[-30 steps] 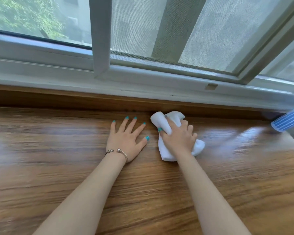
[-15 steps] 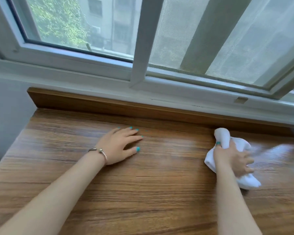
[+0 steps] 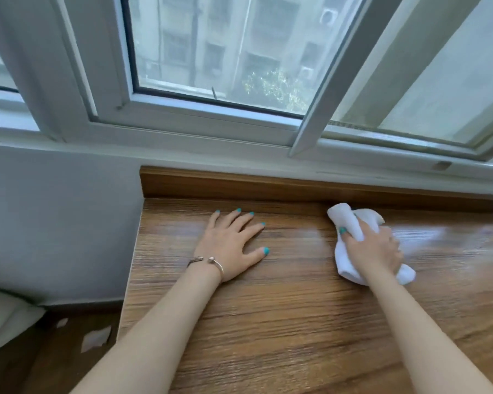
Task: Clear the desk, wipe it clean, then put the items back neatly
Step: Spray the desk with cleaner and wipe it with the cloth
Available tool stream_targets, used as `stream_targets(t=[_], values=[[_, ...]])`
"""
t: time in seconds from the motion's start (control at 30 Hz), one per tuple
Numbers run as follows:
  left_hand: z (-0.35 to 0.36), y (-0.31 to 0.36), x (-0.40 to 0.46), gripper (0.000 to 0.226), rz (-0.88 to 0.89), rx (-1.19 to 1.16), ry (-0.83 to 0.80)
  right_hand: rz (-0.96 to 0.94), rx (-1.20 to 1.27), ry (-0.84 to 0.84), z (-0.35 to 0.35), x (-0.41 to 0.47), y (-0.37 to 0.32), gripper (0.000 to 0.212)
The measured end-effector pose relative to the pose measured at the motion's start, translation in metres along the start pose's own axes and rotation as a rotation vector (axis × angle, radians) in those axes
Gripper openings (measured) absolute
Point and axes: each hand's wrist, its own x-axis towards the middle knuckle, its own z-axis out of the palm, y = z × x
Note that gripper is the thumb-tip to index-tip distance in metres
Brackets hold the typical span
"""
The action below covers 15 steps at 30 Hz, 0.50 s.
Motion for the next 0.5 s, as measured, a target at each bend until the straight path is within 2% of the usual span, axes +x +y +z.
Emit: stream_targets(t=[0.07,0.13,0.17,0.27,0.37,0.43,0.5], values=[[0.002,0.0,0.0,0.062,0.003,-0.008,-0.007,0.152,-0.027,0.013,0.001,-0.003,-0.01,0.045],[0.004,-0.002,-0.002,0.061,0.0,-0.014,0.001,0.192,-0.038,0.046,0.006,-0.023,-0.042,0.043],[0.004,-0.004,-0.003,0.06,0.003,-0.02,0.005,0.142,-0.036,0.058,0.011,-0.036,-0.062,0.042],[0.002,-0.006,-0.007,0.048,0.028,-0.076,0.053,-0.166,-0.078,0.088,0.025,-0.081,-0.107,0.044],[-0.005,-0.008,-0.003,0.042,0.023,-0.224,0.067,-0.279,-0.016,0.047,0.019,-0.076,-0.097,0.041],[-0.006,-0.009,0.0,0.04,0.017,-0.306,0.074,-0.188,-0.014,0.049,0.016,-0.053,-0.072,0.04],[-0.004,-0.011,0.0,0.04,0.041,-0.303,0.096,0.012,0.016,0.062,0.016,-0.032,-0.052,0.043]])
